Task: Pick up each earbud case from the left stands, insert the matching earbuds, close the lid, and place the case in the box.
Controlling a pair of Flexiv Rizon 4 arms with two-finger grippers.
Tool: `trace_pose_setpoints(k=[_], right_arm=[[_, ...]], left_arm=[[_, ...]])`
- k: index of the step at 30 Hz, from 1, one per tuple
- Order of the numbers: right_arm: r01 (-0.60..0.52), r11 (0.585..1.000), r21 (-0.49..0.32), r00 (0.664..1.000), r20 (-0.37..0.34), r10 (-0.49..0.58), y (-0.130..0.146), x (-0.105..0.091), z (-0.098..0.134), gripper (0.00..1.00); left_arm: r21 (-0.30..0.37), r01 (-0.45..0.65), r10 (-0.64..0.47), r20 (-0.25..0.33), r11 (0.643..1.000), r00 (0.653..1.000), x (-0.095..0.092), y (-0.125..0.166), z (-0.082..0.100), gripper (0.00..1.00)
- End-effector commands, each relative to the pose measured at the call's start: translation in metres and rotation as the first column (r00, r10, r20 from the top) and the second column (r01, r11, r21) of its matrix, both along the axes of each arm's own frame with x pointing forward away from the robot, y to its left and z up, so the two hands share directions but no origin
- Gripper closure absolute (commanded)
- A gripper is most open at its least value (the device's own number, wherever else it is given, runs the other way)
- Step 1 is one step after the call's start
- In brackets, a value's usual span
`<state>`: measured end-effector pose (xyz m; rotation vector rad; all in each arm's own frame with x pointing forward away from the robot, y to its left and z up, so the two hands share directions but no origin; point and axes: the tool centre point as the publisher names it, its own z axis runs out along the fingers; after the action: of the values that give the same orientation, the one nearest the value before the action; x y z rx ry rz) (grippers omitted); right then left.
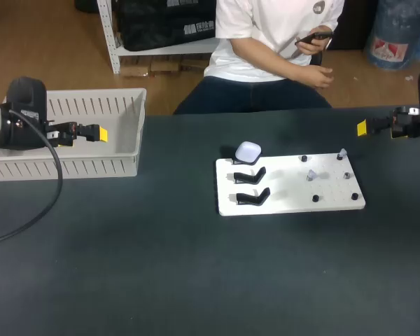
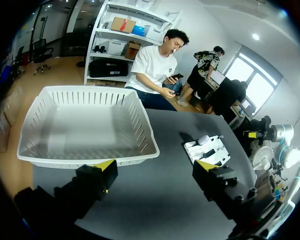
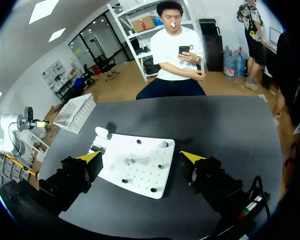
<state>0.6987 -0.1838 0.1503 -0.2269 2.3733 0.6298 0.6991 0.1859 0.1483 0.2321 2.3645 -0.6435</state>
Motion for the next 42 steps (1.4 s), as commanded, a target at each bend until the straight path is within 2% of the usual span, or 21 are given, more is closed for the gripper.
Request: trace_pose_setpoints(k=[1, 13, 14, 18, 19, 20, 21, 23, 24, 25, 26, 27, 29, 30, 34, 35, 38, 40, 42], right_arm=[[-0.003, 1.0, 0.001, 1.0, 0.0, 0.003, -0.001, 0.001, -0.001, 0.0], [-0.003, 1.0, 0.001, 1.0, 0.0, 0.003, -0.001, 0.001, -0.001, 0.0], [-0.003, 1.0, 0.001, 1.0, 0.0, 0.003, -0.001, 0.001, -0.001, 0.0], [-0.003, 1.0, 0.001, 1.0, 0.0, 0.003, -0.001, 0.001, -0.001, 0.0], [-0.003, 1.0, 0.001, 1.0, 0.0, 0.003, -0.001, 0.001, -0.001, 0.0], [-0.003, 1.0, 0.001, 1.0, 0.0, 0.003, -0.001, 0.001, -0.001, 0.0], [-0.003, 1.0, 0.001, 1.0, 0.0, 0.003, -0.001, 0.001, -0.001, 0.0], [-0.003, 1.0, 0.001, 1.0, 0.0, 0.003, -0.001, 0.001, -0.001, 0.0], [-0.003, 1.0, 0.001, 1.0, 0.0, 0.003, -0.001, 0.001, -0.001, 0.0], [-0.003, 1.0, 0.001, 1.0, 0.0, 0.003, -0.001, 0.001, -0.001, 0.0], [-0.003, 1.0, 0.001, 1.0, 0.0, 0.003, -0.001, 0.001, -0.001, 0.0], [-0.003, 1.0, 0.001, 1.0, 0.0, 0.003, -0.001, 0.001, -0.001, 0.0], [-0.003, 1.0, 0.001, 1.0, 0.0, 0.003, -0.001, 0.001, -0.001, 0.0], [-0.003, 1.0, 0.001, 1.0, 0.0, 0.003, -0.001, 0.001, -0.001, 0.0], [-0.003, 1.0, 0.001, 1.0, 0.0, 0.003, -0.001, 0.001, -0.001, 0.0], [-0.003, 1.0, 0.001, 1.0, 0.0, 0.003, -0.001, 0.001, -0.001, 0.0], [-0.003, 1.0, 0.001, 1.0, 0.0, 0.003, -0.001, 0.001, -0.001, 0.0], [-0.003, 1.0, 0.001, 1.0, 0.0, 0.003, -0.001, 0.001, -0.001, 0.0], [-0.003, 1.0, 0.001, 1.0, 0.0, 0.003, -0.001, 0.001, -0.001, 0.0]], left_arm=[[0.008, -0.004, 0.004, -0.008, 1.0, 1.0, 0.001, -0.001, 0.002, 0.0], [0.008, -0.004, 0.004, -0.008, 1.0, 1.0, 0.001, -0.001, 0.002, 0.0], [0.002, 0.043, -0.043, 0.039, 0.999, 0.998, 0.003, -0.002, 0.003, 0.0], [-0.023, 0.195, -0.189, 0.156, 0.981, 0.969, 0.008, -0.003, 0.004, 0.0], [-0.005, 0.27, -0.263, 0.199, 0.963, 0.944, 0.009, -0.005, 0.005, 0.0], [-0.024, 0.297, -0.284, 0.233, 0.955, 0.93, 0.01, -0.006, 0.005, 0.0], [0.003, 0.349, -0.337, 0.267, 0.937, 0.903, 0.01, -0.006, 0.005, 0.0], [0.052, 0.458, -0.445, 0.358, 0.887, 0.821, 0.01, -0.01, 0.005, 0.0], [0.104, 0.497, -0.493, 0.404, 0.862, 0.771, 0.008, -0.011, 0.004, 0.0], [0.109, 0.528, -0.521, 0.421, 0.842, 0.743, 0.008, -0.012, 0.003, 0.0], [0.129, 0.568, -0.56, 0.443, 0.813, 0.7, 0.009, -0.013, 0.002, 0.0], [0.153, 0.574, -0.573, 0.453, 0.804, 0.682, 0.01, -0.013, 0.001, 0.0], [0.167, 0.628, -0.616, 0.494, 0.76, 0.614, 0.011, -0.014, 0.003, 0.0], [0.199, 0.645, -0.644, 0.492, 0.738, 0.585, 0.013, -0.015, 0.005, 0.0], [0.267, 0.68, -0.705, 0.488, 0.682, 0.515, 0.015, -0.022, 0.01, 0.0], [0.282, 0.705, -0.728, 0.494, 0.651, 0.475, 0.014, -0.023, 0.011, 0.0], [0.325, 0.748, -0.782, 0.481, 0.579, 0.397, 0.012, -0.027, 0.011, 0.0], [0.352, 0.749, -0.802, 0.453, 0.561, 0.389, 0.013, -0.032, 0.012, 0.0], [0.372, 0.738, -0.809, 0.43, 0.563, 0.4, 0.014, -0.036, 0.012, 0.0]])
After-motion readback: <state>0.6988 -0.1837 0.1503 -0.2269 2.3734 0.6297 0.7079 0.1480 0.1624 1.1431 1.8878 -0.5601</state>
